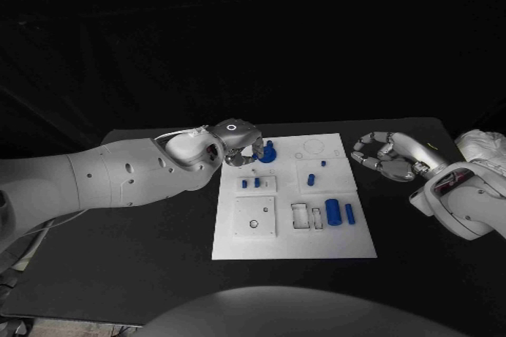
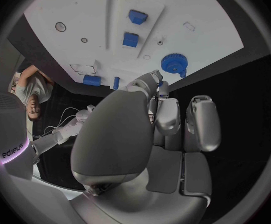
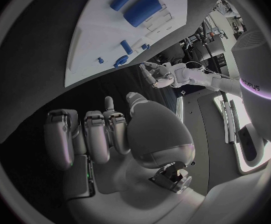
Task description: Assemble the parts on the task board
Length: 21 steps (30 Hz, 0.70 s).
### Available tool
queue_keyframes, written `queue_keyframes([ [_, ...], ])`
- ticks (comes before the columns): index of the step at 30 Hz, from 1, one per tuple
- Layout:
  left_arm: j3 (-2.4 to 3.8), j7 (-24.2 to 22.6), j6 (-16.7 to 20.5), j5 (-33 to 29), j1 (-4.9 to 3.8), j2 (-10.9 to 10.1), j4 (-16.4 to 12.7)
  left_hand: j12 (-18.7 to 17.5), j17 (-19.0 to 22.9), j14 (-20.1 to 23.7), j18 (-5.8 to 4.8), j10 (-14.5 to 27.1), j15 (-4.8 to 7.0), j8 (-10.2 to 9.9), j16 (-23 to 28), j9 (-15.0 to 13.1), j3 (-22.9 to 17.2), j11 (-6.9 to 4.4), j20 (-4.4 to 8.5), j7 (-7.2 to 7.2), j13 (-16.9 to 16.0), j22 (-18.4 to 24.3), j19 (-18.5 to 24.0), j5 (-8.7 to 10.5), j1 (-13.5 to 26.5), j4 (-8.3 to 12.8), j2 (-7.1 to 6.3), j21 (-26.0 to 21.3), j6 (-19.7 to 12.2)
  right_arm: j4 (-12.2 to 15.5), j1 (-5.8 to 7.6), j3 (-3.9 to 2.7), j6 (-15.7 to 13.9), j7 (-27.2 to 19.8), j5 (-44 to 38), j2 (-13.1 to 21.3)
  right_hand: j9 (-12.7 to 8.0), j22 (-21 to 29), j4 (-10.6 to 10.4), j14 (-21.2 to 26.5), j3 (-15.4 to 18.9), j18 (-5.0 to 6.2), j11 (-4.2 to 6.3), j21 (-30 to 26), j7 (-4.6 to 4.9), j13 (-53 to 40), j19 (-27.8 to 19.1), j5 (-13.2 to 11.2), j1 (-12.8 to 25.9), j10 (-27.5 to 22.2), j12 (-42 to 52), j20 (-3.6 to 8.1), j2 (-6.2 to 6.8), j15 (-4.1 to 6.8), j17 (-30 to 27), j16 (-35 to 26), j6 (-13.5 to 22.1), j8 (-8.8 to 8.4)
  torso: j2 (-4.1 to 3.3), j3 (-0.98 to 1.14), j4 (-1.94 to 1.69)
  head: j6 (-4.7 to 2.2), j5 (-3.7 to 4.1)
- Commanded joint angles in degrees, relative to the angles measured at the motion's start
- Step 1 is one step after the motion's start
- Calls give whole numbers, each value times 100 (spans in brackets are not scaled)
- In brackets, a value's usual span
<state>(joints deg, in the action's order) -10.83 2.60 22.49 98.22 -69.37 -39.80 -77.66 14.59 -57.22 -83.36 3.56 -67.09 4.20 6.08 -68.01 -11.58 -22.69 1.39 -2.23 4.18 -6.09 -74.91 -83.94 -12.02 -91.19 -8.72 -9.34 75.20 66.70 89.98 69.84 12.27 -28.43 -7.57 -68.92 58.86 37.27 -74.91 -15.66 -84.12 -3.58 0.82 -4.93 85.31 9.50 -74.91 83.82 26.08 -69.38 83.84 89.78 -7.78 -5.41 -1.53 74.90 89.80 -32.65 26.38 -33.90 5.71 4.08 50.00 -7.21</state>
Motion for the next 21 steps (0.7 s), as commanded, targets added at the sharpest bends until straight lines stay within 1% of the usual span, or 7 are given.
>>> queue_keyframes([
  [1, -25, 157, -333, -137, -17, -92, -121, -53, 27, 14, -25, -71, -5, -40, 37, 22, 33, -47, 15, -1, 14, -1063, -86, 56, 37, -25, -1, -45, -65, -6, -5, 0, 146, 16, -18, -8, 7, -1288, -19, -588, 19, 86, -28, -36, -9, -1509, 143, 4, -63, 616, 22, -35, -11, -32, 1510, 20, -9, 22, -4, -12, -15, 0, -19],
  [4, -46, 183, -336, -152, -16, -135, -146, -72, 39, 18, -24, -65, -8, -52, 42, 30, 39, -43, 13, 4, 24, -1062, -85, 78, 41, -32, -6, -48, -75, -16, -16, 0, 150, 6, -17, -10, 7, -1288, -19, -588, 19, 86, -28, -36, -9, -1509, 143, 4, -63, 616, 22, -35, -11, -32, 1510, 20, -9, 22, -9, -18, -15, 0, -22],
  [9, -69, 211, -344, -164, 3, -118, -111, -99, 66, 25, -24, -56, -11, -69, 57, 42, 45, -38, 11, 12, 37, -1062, -83, 103, 46, -40, -15, -54, -92, -26, -46, 1, 146, -6, -17, -15, 6, -1287, -20, -588, 19, 87, -27, -40, -9, -1509, 139, 3, -63, 616, 22, -35, -10, -32, 1510, 20, -6, 21, -9, -24, 0, 0, -31],
  [11, -77, 220, -364, -167, 10, -103, -93, -108, 75, 27, -23, -55, -12, -77, 62, 47, 46, -35, 10, 14, 42, -1060, -81, 113, 49, -45, -16, -59, -100, -28, -53, 1, 152, -6, -16, -15, 6, -1287, -20, -588, 19, 87, -27, -40, -9, -1509, 139, 3, -63, 616, 22, -35, -10, -32, 1510, 20, -6, 21, -13, -14, 9, 0, -44],
  [14, -86, 229, -378, -170, 22, -69, -56, -128, 89, 32, -21, -62, -14, -108, 68, 65, 46, -37, 7, 8, 53, -1058, -78, 131, 43, -51, -19, -70, -140, -31, -59, 0, 158, -2, -16, -15, 5, -1286, -20, -588, 19, 87, -27, -41, -9, -1509, 138, 3, -64, 616, 22, -35, -10, -32, 1510, 20, -4, 21, -12, -4, 12, 0, -59],
  [18, -91, 255, -358, -172, 45, -12, 16, -129, 89, 32, -23, -65, -14, -110, 68, 67, 45, -36, 7, 11, 53, -1060, -80, 133, 43, -53, -16, -64, -143, -33, -63, 0, 157, -4, -16, -23, 5, -1286, -20, -588, 19, 87, -27, -41, -9, -1509, 138, 3, -64, 616, 22, -35, -10, -32, 1510, 20, -4, 21, -13, -7, 17, 0, -71],
  [21, -93, 272, -293, -172, 82, 39, 101, -131, 94, 33, -22, -69, -14, -114, 70, 70, 44, -35, 6, 14, 54, -1059, -78, 136, 40, -53, -13, -69, -149, -30, -64, 0, 157, -7, -16, -30, 5, -1286, -20, -588, 19, 87, -27, -41, -9, -1509, 138, 3, -64, 616, 22, -35, -10, -32, 1510, 20, -4, 21, -8, -6, 17, 0, -56],
])
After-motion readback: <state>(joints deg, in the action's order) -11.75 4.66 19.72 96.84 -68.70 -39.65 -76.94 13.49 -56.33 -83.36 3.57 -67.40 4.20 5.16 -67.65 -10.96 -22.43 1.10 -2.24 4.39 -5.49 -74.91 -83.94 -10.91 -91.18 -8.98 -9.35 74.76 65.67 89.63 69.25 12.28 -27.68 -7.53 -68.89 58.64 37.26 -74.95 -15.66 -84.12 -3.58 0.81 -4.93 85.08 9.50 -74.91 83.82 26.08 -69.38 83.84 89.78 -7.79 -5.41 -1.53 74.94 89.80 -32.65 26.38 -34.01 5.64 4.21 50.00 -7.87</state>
